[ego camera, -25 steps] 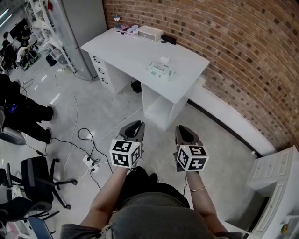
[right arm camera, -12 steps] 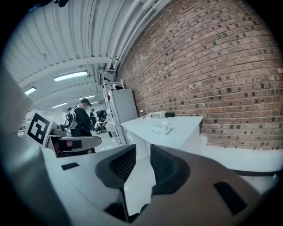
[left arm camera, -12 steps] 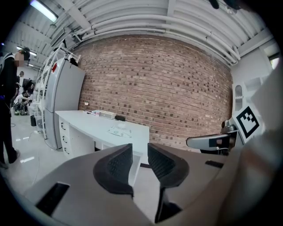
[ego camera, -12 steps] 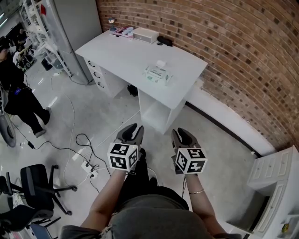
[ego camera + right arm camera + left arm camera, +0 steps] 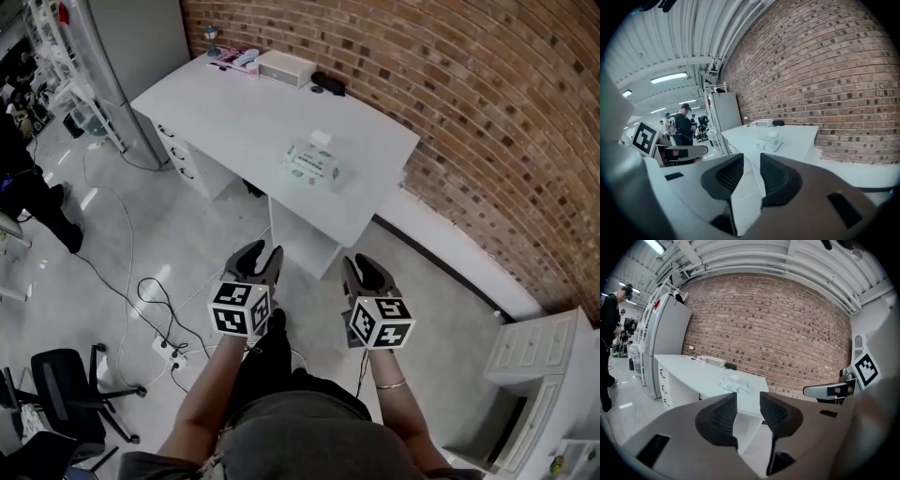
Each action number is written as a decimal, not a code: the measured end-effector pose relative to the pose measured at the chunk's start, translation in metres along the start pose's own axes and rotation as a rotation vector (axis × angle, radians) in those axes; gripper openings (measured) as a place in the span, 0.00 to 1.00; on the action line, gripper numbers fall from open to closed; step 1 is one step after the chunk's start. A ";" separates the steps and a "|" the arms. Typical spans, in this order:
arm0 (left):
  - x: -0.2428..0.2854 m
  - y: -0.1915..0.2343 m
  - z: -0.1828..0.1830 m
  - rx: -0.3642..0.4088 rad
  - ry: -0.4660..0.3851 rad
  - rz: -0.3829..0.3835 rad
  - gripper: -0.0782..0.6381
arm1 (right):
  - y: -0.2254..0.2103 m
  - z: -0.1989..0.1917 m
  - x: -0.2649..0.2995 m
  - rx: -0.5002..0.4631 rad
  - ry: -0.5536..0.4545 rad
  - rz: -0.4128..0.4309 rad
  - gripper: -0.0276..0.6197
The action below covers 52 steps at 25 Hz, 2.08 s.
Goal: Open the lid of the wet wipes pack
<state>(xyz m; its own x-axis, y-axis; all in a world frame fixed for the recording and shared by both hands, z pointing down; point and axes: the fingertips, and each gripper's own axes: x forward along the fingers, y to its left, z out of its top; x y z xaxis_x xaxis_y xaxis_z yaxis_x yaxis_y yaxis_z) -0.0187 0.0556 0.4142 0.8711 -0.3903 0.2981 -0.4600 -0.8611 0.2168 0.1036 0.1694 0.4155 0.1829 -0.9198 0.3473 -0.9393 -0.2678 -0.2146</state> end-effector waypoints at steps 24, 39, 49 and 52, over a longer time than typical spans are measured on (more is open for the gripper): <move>0.120 0.108 0.050 -0.008 0.033 -0.073 0.32 | -0.017 0.078 0.139 -0.141 0.021 -0.102 0.21; 0.173 0.116 0.051 0.012 0.086 -0.030 0.32 | -0.046 0.096 0.197 -0.249 0.077 -0.033 0.21; 0.207 0.126 0.049 -0.023 0.100 0.024 0.32 | -0.066 0.106 0.241 -0.331 0.127 0.040 0.20; 0.216 0.129 0.048 -0.035 0.104 0.037 0.32 | -0.070 0.105 0.252 -0.353 0.146 0.068 0.21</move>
<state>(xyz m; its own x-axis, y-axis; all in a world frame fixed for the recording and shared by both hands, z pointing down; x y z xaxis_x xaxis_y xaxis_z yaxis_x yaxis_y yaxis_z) 0.1187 -0.1551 0.4620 0.8318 -0.3841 0.4006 -0.4987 -0.8341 0.2356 0.2456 -0.0738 0.4223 0.0978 -0.8748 0.4745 -0.9946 -0.0691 0.0774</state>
